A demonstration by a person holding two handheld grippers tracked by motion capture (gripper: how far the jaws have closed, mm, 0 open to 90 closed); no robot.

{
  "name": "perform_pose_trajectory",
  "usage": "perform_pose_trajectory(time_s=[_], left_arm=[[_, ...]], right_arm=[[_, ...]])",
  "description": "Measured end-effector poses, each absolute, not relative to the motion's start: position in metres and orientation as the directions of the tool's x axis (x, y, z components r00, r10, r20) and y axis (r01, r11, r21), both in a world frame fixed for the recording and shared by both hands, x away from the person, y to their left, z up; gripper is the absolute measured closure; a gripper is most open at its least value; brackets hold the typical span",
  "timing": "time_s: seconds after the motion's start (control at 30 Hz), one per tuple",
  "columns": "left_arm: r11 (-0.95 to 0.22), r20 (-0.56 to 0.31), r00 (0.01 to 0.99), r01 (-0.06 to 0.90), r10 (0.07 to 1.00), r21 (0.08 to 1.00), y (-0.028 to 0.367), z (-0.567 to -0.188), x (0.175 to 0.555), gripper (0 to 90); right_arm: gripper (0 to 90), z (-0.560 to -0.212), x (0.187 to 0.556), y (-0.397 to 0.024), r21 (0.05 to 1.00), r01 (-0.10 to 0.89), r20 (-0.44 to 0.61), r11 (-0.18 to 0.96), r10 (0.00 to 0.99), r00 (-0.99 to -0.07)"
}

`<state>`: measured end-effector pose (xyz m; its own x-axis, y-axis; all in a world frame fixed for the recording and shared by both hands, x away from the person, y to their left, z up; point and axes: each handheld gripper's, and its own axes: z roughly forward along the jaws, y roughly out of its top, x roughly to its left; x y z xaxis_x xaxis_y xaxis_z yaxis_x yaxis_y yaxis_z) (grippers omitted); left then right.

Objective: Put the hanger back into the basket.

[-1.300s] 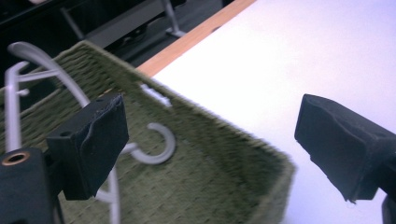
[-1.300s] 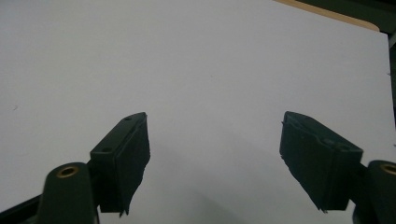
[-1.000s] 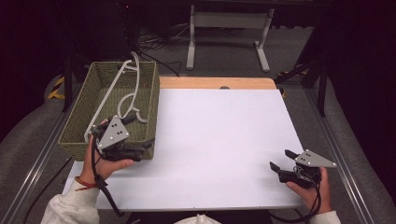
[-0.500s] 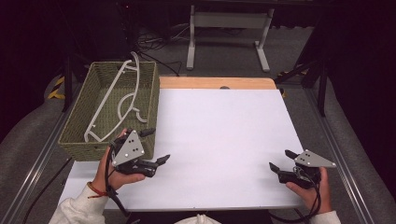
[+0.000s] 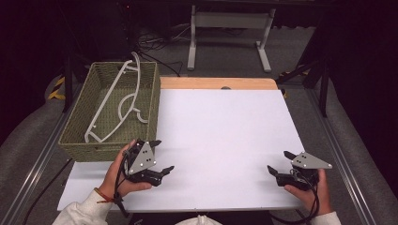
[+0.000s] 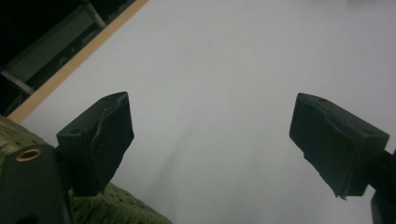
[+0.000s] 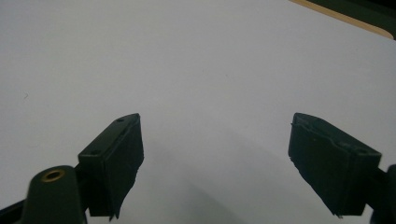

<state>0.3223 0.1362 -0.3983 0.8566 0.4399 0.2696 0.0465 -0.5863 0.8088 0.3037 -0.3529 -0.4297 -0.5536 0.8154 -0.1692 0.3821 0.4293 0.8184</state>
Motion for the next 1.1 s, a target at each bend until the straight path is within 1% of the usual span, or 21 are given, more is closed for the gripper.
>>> perform_pose_trajectory(time_s=[0.23, 0.4, 0.53, 0.77, 0.87, 0.97, 1.03, 1.1], left_arm=[[-0.622, 0.257, 0.871, 0.068, 0.419, 0.780, 0.134, -0.415, 0.319, 14.3], [-0.608, 0.216, 0.874, 0.107, 0.434, 0.787, 0.139, -0.425, 0.320, 14.2], [-0.640, 0.189, 0.889, 0.140, 0.418, 0.756, 0.145, -0.438, 0.322, 14.0], [-0.625, 0.137, 0.889, 0.191, 0.437, 0.757, 0.159, -0.450, 0.322, 13.1], [-0.607, 0.097, 0.888, 0.223, 0.448, 0.763, 0.163, -0.454, 0.322, 13.1], [-0.607, 0.084, 0.888, 0.237, 0.451, 0.759, 0.164, -0.456, 0.323, 12.6], [-0.619, 0.100, 0.888, 0.228, 0.449, 0.752, 0.163, -0.455, 0.324, 12.4], [-0.612, 0.092, 0.887, 0.235, 0.453, 0.755, 0.162, -0.455, 0.325, 11.6]], right_arm=[[18.0, -0.429, 0.303, -0.351, 0.819, 0.377, -0.174, 0.434, 0.812, -0.556], [17.8, -0.428, 0.301, -0.347, 0.810, 0.367, -0.195, 0.457, 0.801, -0.567], [17.6, -0.429, 0.302, -0.344, 0.808, 0.363, -0.200, 0.465, 0.794, -0.574], [17.8, -0.432, 0.304, -0.346, 0.802, 0.369, -0.198, 0.469, 0.792, -0.577], [17.9, -0.434, 0.305, -0.346, 0.801, 0.372, -0.194, 0.469, 0.791, -0.580], [17.7, -0.434, 0.305, -0.346, 0.798, 0.371, -0.196, 0.474, 0.788, -0.584], [17.8, -0.434, 0.305, -0.346, 0.800, 0.370, -0.194, 0.473, 0.787, -0.586], [17.8, -0.435, 0.304, -0.346, 0.799, 0.371, -0.193, 0.473, 0.786, -0.587]])
